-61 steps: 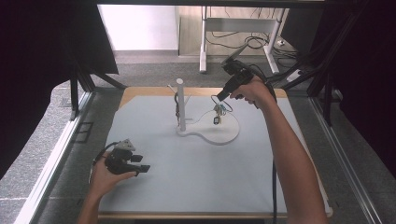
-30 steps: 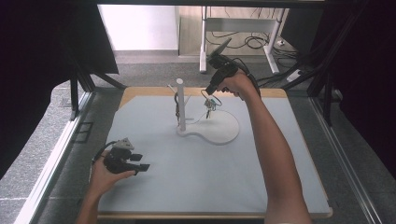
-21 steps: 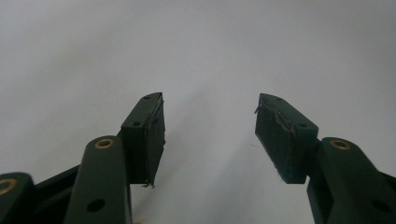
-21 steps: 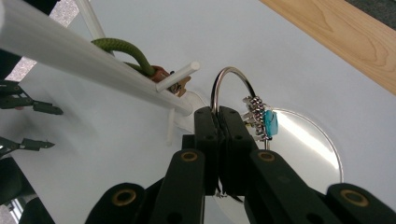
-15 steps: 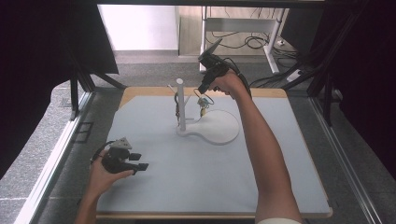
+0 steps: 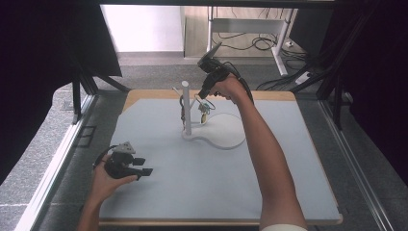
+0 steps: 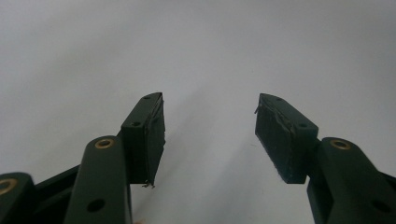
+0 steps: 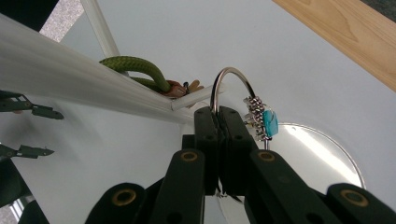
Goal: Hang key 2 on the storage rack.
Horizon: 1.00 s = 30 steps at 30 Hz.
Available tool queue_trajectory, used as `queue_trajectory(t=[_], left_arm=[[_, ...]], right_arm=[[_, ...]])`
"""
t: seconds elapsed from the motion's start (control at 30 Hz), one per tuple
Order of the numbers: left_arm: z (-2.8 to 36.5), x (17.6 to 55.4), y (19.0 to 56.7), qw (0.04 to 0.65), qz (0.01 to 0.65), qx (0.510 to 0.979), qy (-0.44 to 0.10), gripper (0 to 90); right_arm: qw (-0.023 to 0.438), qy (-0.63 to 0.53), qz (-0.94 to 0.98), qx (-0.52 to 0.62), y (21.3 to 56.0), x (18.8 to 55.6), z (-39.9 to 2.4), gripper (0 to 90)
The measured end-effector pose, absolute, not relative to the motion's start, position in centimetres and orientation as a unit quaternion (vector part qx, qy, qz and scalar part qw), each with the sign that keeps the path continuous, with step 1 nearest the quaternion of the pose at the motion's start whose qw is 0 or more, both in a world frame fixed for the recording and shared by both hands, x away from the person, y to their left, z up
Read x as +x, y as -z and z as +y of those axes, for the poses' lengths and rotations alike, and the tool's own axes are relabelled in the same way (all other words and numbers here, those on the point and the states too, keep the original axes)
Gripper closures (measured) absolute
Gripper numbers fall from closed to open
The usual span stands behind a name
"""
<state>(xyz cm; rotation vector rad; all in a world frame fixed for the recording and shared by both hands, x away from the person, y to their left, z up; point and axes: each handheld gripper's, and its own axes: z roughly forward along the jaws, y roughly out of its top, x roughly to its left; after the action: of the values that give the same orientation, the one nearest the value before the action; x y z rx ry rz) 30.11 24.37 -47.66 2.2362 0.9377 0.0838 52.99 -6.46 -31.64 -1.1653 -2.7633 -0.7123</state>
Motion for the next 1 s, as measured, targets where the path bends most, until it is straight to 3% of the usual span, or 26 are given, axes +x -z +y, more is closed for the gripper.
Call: queue_trajectory(t=[1.0], left_arm=[[24.5,30.2,47.8,0.349,0.365,0.863,-0.032,43.0]], right_arm=[[0.064,0.254,-0.896,-0.359,35.3,51.6,-5.4,86.3]])
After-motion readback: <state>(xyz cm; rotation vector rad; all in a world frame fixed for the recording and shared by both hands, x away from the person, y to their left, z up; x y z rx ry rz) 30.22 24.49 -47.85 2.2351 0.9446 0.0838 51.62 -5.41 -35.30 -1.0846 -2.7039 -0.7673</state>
